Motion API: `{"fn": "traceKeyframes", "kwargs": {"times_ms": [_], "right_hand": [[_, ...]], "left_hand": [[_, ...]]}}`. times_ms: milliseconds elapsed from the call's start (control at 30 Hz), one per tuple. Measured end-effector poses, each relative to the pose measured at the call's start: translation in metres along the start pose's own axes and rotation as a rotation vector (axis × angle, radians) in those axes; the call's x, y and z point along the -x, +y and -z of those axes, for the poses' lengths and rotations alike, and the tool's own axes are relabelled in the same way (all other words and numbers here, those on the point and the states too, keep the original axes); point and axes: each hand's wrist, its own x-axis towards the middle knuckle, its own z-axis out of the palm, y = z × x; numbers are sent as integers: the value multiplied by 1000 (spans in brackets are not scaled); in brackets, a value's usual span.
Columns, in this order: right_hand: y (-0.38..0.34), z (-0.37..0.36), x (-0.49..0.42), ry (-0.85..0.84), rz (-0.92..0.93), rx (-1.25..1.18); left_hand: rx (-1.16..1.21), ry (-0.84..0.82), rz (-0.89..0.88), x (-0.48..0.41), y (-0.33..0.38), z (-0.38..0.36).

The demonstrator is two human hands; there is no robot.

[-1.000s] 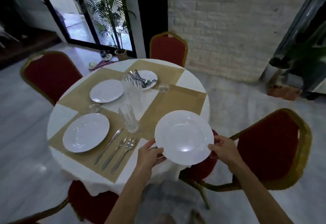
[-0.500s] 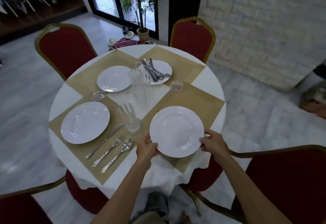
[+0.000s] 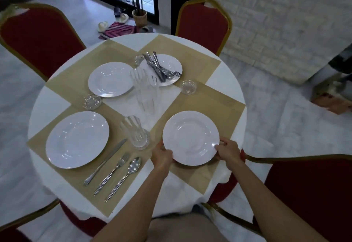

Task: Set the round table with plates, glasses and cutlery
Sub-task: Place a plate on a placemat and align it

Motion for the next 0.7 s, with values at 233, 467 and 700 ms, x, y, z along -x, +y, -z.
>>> {"fn": "traceKeyframes", "kwargs": {"times_ms": [233, 467, 700], "right_hand": [[-9, -2, 1, 22, 10, 95], [-14, 2, -4, -56, -28, 162], [-30, 6, -9, -136, -28, 290]], "left_hand": [[-73, 0, -42, 7, 14, -3], [-94, -57, -40, 5, 20, 7], [-92, -91, -7, 1, 23, 9]]}}
